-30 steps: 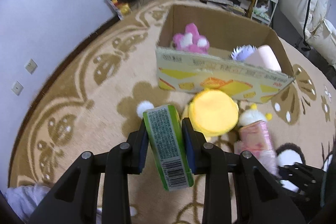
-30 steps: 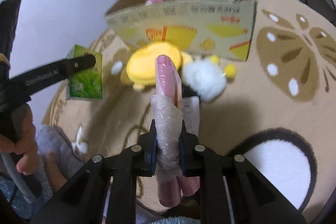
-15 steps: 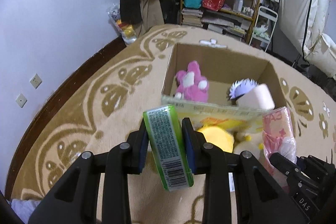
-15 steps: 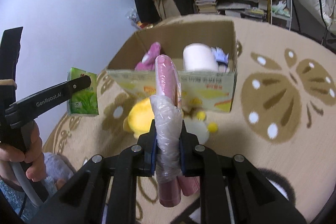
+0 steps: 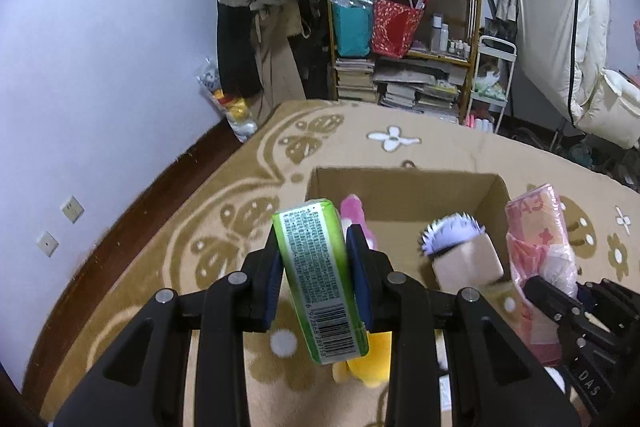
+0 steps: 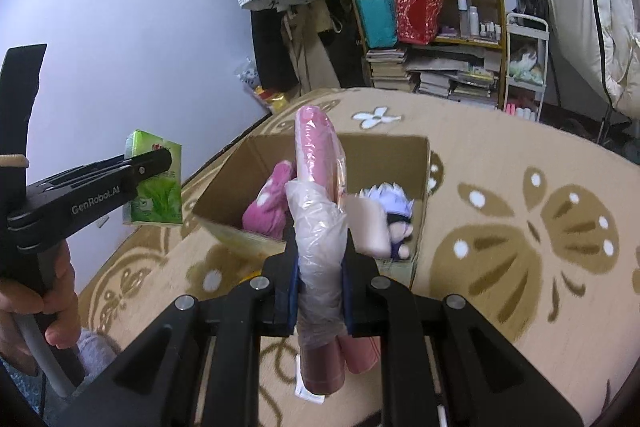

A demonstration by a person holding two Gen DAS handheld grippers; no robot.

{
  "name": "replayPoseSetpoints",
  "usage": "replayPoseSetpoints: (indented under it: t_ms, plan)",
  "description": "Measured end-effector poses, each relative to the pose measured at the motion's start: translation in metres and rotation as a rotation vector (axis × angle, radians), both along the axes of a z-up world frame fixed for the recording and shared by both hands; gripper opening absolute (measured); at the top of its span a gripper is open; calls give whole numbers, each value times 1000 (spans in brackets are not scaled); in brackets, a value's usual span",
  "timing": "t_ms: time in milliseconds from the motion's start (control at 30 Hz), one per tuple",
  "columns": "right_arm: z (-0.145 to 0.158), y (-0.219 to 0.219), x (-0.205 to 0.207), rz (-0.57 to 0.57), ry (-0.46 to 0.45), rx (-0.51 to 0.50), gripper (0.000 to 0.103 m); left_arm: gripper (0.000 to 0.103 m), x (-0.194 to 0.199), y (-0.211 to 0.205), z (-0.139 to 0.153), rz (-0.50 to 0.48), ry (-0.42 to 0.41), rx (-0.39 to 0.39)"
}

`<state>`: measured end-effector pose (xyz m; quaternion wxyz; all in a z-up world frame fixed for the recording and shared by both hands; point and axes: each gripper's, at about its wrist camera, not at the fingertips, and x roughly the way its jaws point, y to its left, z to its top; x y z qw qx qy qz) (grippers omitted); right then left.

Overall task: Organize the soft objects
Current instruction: 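Lift both held items over the cardboard box with both tools, then open both tools to drop the juice box and pink item inside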

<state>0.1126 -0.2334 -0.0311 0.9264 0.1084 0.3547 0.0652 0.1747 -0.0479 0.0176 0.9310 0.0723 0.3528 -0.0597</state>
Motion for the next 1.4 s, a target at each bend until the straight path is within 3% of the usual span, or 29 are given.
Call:
replayPoseSetpoints:
  t_ms: [267,700,900,967,1067,1233,1333,1400]
  plan:
    - [2,-15,24,7,-14,-21,18,29,16,-11,8,0,-100,26]
    - [-7,-29,60,7,13,-73,18,30,48,-11,-17,-12,-31,-57]
    - [-20,-25,77,26,55,-109,21,32,55,-13,-32,-15,16,-48]
    - [-22,-24,81,34,68,-108,28,33,57,-14,-35,-12,28,-47]
    - [-18,-26,79,27,51,-103,57,42,58,-15,-40,-18,56,-42]
    - [-15,-24,75,32,49,-101,72,61,55,-19,-41,-28,58,0]
    - [-13,-26,70,25,44,-96,85,83,52,-17,-39,-22,67,3]
    - [-9,-28,66,11,33,-89,92,90,49,-12,-36,-9,56,-8]
